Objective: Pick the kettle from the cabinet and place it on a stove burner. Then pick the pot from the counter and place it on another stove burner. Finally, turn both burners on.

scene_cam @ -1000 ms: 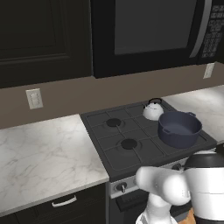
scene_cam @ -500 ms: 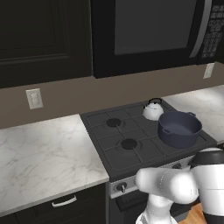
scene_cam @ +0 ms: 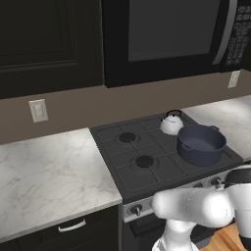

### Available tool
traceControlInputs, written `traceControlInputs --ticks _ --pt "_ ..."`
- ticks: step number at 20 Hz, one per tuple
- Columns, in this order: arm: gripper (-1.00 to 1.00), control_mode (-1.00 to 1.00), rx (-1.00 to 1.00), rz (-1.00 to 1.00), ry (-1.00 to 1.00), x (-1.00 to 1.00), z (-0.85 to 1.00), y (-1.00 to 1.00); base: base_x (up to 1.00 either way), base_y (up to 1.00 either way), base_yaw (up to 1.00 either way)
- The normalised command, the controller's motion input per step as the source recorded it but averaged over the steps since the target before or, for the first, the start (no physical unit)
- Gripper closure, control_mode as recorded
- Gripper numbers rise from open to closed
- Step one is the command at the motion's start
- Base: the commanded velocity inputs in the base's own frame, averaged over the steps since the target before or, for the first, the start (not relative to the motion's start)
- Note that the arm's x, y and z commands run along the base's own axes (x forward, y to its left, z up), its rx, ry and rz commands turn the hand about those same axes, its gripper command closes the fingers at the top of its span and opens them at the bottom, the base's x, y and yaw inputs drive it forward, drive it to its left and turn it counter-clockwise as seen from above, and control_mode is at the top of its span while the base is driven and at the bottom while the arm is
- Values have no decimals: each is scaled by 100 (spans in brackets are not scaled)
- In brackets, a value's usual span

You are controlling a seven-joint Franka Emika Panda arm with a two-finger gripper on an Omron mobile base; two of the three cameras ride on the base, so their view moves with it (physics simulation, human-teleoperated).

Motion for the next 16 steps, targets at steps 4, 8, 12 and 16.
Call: traceControlInputs --ticks 4,8,12,16 --pt "-100 -100 0 0 0 5 -16 -15 0 0 0" --pt "-100 -100 0 0 0 11 -12 -9 0 0 0" --pt "-100 -100 0 0 0 11 -11 -4 0 0 0" --pt "-100 -100 0 0 -1 12 -7 0 0 0 0"
